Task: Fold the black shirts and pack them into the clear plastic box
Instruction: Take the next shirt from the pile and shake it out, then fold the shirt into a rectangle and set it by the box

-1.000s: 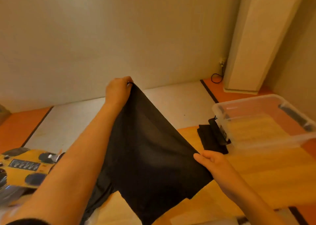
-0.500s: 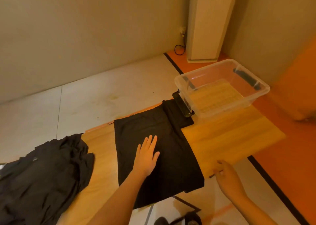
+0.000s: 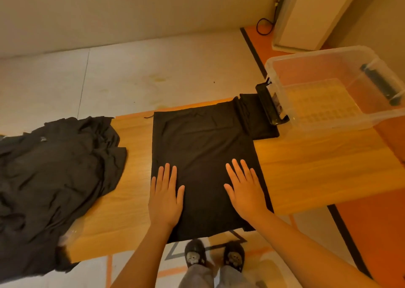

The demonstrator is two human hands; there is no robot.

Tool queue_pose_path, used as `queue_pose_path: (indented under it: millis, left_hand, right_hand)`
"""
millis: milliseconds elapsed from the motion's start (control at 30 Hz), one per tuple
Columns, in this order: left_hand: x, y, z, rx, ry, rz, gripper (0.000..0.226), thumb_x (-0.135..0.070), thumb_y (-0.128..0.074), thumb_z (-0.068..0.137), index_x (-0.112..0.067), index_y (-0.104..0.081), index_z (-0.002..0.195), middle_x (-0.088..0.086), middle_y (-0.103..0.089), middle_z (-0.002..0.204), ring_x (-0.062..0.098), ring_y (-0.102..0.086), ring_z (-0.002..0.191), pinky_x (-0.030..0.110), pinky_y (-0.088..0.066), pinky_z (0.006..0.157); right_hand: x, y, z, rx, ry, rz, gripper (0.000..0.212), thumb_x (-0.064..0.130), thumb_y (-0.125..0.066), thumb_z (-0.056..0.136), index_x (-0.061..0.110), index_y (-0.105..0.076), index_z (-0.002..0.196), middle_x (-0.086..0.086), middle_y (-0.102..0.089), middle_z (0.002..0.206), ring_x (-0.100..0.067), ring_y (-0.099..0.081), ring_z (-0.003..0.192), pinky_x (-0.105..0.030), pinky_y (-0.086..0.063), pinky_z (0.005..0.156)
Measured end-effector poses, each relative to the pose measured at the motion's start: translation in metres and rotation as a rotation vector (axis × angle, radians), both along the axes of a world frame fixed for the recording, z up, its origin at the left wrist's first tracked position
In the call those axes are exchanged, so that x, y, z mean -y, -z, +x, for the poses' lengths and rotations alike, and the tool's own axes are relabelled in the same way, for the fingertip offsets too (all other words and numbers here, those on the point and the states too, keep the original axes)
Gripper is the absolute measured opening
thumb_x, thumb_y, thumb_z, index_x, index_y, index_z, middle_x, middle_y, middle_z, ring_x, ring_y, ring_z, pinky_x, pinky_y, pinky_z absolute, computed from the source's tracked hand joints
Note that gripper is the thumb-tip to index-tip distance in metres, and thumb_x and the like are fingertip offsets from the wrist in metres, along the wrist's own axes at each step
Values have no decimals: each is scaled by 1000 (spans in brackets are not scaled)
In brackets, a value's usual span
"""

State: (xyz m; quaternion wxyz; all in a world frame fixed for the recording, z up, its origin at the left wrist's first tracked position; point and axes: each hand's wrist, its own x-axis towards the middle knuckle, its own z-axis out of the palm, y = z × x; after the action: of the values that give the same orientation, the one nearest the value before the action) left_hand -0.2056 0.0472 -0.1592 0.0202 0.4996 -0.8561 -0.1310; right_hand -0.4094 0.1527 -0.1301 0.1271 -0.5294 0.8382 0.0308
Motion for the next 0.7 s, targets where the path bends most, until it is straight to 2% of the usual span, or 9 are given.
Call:
queue_pose_path:
  millis: [67,200,300,367,433,500,567,700]
  left_hand:
    - [-1,4,15,-1,-25,-16,62,-49,-13,97,-21,-12,152,-1,-5,159,17,-1,149,34,2,120]
    - [-3,6,49,17,-114,2,65,-50,-13,96,-19,-12,153,1,-9,161,17,-1,149,38,-5,121]
    - [-4,2,61,30,-130,29,69,-54,-8,93,-19,-9,153,0,-6,161,16,3,149,38,-3,121]
    - [-3,-1,58,34,-136,51,72,-57,-3,90,-21,-4,152,-2,0,161,14,8,148,35,2,120]
    - [-2,-3,53,19,-152,63,73,-59,-2,89,-21,-2,152,-3,3,160,14,11,148,34,5,120]
    - [-2,-2,48,22,-149,58,72,-59,-5,90,-21,-4,152,-2,2,160,14,10,148,33,4,120]
    - [-3,1,45,52,-123,23,71,-59,-9,93,-20,-9,153,-1,-3,161,15,5,149,33,4,120]
    - [5,4,45,80,-60,-14,70,-59,-7,97,-19,-15,154,1,-9,161,17,-1,150,31,6,120]
  right_hand:
    - [3,13,12,3,-22,-4,62,43,-31,100,24,5,147,-5,2,161,-25,12,144,-43,6,114]
    - [17,23,38,-1,-93,-30,64,45,-46,94,24,-19,149,-7,-22,157,-29,-13,145,-46,-11,114]
    - [20,26,44,4,-109,-40,65,48,-50,93,25,-23,148,-6,-26,156,-28,-17,145,-46,-15,114]
    - [16,28,39,-5,-103,-48,61,51,-42,94,27,-25,148,-5,-29,156,-27,-19,145,-47,-16,116]
    - [8,29,30,-1,-77,-47,58,54,-21,98,26,-29,148,-5,-32,155,-27,-23,144,-47,-16,118]
    - [-1,28,24,18,-36,-27,65,55,-3,98,26,-31,148,-6,-31,155,-27,-24,144,-45,-11,116]
    - [-7,27,24,33,-1,-37,66,55,0,98,25,-31,148,-6,-30,155,-27,-23,144,-43,-4,117]
    - [-6,24,26,47,47,-56,65,54,-1,98,26,-29,148,-5,-30,156,-26,-21,145,-42,-2,117]
